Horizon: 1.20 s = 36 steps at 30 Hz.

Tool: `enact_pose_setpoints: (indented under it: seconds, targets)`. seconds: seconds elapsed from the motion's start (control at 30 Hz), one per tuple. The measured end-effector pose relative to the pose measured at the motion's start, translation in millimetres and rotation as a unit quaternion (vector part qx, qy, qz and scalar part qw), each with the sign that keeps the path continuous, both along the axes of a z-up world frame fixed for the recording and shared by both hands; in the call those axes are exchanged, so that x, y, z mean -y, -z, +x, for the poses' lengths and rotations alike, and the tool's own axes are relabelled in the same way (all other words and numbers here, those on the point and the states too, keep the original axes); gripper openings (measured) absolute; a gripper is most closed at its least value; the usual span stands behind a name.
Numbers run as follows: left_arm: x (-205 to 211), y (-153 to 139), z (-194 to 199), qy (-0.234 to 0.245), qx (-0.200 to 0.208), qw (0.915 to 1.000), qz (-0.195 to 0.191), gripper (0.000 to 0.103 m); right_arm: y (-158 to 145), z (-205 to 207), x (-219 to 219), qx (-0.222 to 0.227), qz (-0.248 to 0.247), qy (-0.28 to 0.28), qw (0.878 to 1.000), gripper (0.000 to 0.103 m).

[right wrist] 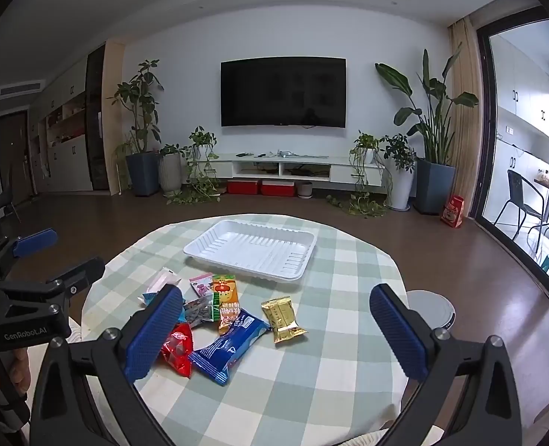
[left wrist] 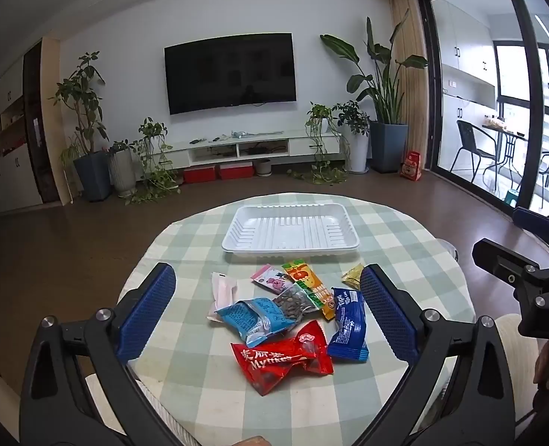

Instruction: Organize snacks

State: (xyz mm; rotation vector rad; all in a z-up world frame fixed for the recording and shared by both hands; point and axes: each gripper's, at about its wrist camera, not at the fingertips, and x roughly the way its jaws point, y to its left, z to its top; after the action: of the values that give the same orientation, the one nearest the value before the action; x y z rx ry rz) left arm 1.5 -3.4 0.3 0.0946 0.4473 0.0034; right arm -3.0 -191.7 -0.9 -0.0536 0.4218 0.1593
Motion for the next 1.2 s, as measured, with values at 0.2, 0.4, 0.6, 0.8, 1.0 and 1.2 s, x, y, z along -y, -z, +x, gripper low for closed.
enact_pose_setpoints:
  seconds: [0.2,0.4,0.6,0.8,1.0,1.2]
  targets:
    - [0.1,1.5,-2.0,-0.001,0.004,0.9999,-0.013,0.101,-0.1,0.2,0.2,-0.004,0.002,0.0,1.0,0.103]
    - [-1.1,2.6,-4.3,-0.002,0.005,0.9998,-0.017,0.101,0.0,0.4,0.1,-0.004,0.0,0.0,1.0,0.103]
    - [-3.0,4.3,-1.5,-0.005,0.006,0.9998,-0.016,0.101,-0.3,0.4,0.2,-0.004,-0.001,0.0,1.0,0.103]
    - [-4.2,4.2,-4.9,-0.004,0.006,0.9998,-0.016,0.101,-0.4,0.3,-0.2,-0.003,-0.001,0.0,1.0,0.103]
    - [-4.7,3.6,-4.6,-0.003,0.006,0.9998,-0.017,0.101,-0.3,0.3,-0.5,-0.004,-0.001,0.0,1.0,0.103]
    - [-4.2,3.6,-4.6,-0.003,0.006,0.9998,-0.017,0.101,0.0,0.8,-1.0,-0.004,-0.002,0.0,1.0,0.103]
